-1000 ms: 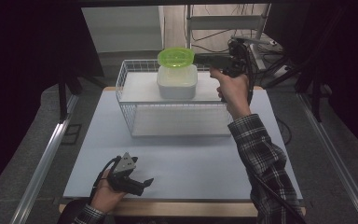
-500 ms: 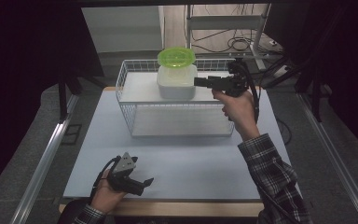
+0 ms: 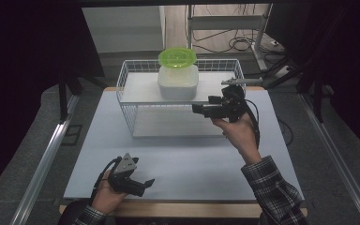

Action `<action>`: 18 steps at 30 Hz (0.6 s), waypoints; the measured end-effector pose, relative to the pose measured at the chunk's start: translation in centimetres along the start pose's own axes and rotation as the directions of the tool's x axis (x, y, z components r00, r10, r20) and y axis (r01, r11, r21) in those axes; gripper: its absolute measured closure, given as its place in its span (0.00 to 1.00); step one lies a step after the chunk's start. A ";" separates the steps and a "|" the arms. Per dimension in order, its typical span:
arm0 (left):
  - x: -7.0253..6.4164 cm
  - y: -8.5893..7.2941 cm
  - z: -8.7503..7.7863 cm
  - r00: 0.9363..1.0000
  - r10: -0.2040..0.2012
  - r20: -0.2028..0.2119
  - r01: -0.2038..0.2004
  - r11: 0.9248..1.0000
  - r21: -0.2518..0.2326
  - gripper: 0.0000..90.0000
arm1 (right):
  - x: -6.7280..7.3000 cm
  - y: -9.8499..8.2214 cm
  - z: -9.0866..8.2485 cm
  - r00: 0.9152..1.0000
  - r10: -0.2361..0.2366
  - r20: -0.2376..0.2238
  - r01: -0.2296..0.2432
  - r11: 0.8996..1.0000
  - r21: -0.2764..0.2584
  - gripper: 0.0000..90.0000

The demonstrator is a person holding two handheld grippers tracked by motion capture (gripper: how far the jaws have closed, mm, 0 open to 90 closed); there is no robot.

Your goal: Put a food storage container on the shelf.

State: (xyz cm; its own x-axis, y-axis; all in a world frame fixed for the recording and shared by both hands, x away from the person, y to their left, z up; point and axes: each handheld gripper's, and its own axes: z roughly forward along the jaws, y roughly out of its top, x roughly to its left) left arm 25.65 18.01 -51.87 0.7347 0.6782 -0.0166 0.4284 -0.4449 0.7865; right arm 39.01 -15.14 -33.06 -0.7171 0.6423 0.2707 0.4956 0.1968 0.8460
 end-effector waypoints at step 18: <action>-0.1 0.0 0.1 1.000 0.000 -0.002 0.000 1.000 0.001 0.02 | 0.0 -7.4 -0.1 0.984 -0.162 0.079 0.160 0.987 0.025 0.05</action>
State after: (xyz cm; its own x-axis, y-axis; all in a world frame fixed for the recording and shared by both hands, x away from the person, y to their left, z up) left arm 25.64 17.93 -51.94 0.7340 0.6790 -0.0155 0.4288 -0.4455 0.7859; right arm 35.26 -16.70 -39.28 -0.7468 0.6585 0.0932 0.3866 0.3158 0.8665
